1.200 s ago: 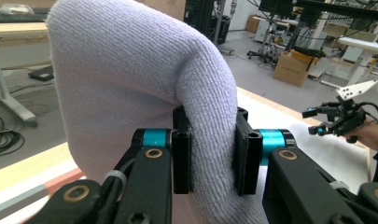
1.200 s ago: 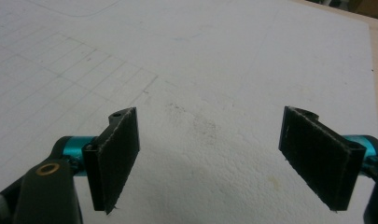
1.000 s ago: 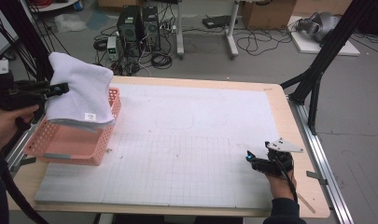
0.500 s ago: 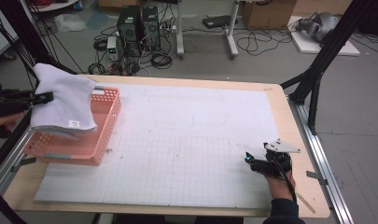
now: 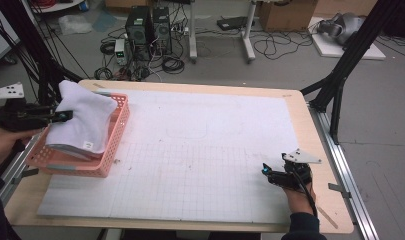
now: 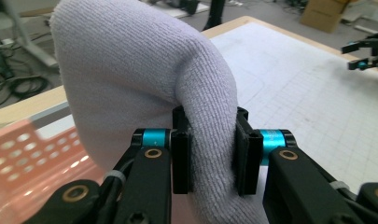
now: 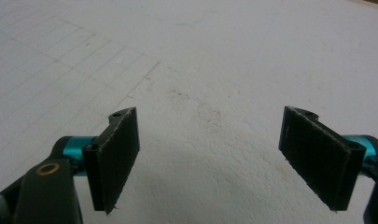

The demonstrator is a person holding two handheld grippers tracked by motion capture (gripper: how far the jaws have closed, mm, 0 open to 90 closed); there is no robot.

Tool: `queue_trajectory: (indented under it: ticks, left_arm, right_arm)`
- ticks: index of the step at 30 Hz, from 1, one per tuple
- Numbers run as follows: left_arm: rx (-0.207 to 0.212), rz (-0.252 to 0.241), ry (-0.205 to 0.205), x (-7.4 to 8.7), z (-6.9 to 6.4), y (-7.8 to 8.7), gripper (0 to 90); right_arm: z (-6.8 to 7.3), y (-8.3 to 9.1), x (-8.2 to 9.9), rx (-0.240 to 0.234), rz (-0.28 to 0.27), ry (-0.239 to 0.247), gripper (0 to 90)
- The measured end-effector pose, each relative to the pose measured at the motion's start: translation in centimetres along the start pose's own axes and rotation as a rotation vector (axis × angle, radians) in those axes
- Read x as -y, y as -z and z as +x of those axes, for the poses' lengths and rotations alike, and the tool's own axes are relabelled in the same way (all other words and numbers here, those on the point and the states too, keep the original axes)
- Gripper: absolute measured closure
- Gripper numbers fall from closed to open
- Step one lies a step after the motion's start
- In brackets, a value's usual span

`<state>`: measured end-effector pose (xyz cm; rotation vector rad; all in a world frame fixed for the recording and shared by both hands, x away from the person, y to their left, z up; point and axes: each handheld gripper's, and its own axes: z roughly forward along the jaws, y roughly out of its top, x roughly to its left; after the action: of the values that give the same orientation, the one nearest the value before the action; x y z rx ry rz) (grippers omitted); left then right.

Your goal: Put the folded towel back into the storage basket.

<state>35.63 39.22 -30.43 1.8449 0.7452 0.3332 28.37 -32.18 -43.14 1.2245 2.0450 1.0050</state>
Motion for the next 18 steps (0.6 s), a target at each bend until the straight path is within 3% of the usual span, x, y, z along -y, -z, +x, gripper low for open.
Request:
queue_trajectory:
  ticks: [12,16,18]
  left_arm:
    - [-0.017,-0.009,0.075,2.3,1.9,-2.5,72.2]
    - [-0.002,-0.022,0.084,2.3,1.9,-3.0,72.2]
    - [0.025,-0.043,0.089,2.2,1.6,-3.2,72.3]
  right_arm:
    - [-0.1,0.1,0.1,0.004,0.003,-0.002,19.1]
    - [-0.1,0.2,0.0,0.003,0.0,-0.003,19.1]
    - [0.0,0.2,0.0,0.004,0.003,-0.001,19.1]
